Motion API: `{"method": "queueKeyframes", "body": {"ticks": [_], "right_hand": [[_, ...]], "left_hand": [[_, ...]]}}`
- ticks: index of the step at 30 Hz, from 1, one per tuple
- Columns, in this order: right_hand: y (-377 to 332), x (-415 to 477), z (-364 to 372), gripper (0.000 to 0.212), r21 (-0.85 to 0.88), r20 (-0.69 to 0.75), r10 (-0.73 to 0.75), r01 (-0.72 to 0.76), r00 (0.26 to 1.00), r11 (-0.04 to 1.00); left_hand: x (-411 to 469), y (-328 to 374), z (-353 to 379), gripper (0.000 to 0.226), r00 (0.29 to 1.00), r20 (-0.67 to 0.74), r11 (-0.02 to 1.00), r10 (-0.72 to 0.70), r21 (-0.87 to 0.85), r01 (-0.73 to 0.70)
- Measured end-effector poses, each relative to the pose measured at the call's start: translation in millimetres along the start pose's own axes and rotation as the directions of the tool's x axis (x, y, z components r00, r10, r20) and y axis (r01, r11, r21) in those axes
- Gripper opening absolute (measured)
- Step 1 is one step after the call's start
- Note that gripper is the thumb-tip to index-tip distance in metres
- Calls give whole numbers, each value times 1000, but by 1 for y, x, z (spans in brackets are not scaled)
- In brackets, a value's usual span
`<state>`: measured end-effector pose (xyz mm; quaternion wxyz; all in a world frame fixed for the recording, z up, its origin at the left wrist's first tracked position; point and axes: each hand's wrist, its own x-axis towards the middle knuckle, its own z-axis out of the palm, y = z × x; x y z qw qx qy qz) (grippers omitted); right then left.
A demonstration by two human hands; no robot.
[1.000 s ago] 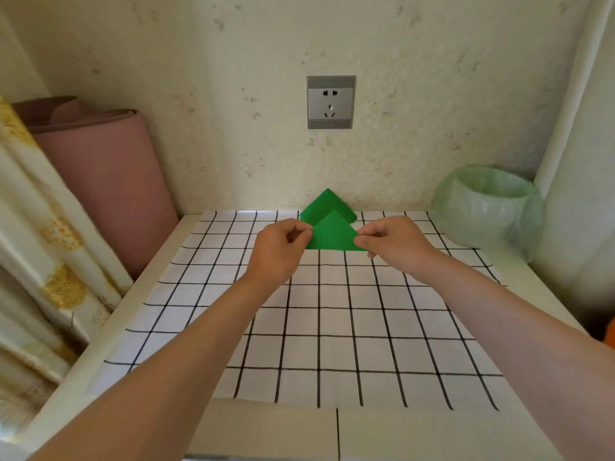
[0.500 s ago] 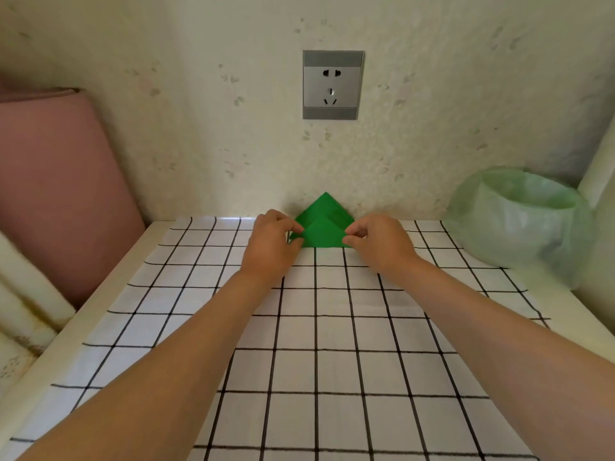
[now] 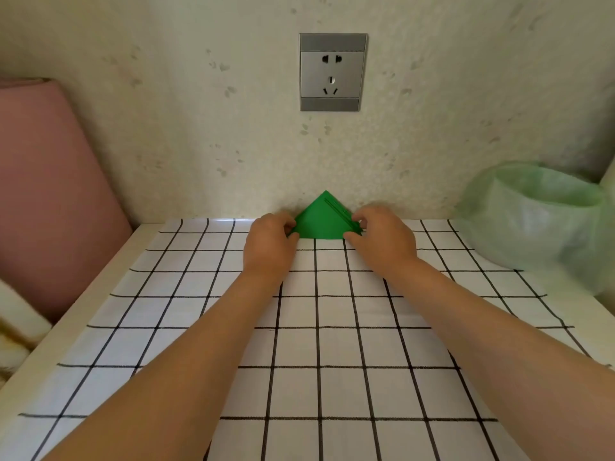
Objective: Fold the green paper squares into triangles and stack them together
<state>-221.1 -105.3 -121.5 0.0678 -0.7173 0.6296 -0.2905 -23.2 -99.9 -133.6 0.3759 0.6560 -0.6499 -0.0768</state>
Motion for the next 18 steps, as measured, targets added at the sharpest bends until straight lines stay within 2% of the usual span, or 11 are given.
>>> {"method": "queueKeyframes", "body": {"ticks": [4, 12, 18], "right_hand": [[3, 4, 6, 33, -36, -14, 46, -46, 999, 998], [0, 1, 12, 22, -76, -73, 51, -57, 996, 996], [-4, -4, 4, 28, -39, -41, 75, -77, 996, 996]], "left_hand": [[2, 0, 2, 17, 1000, -17, 999, -25, 21, 25], [7, -4, 3, 23, 999, 43, 1000, 4, -30, -3], [3, -2, -9, 43, 991, 135, 1000, 12, -26, -9]]}}
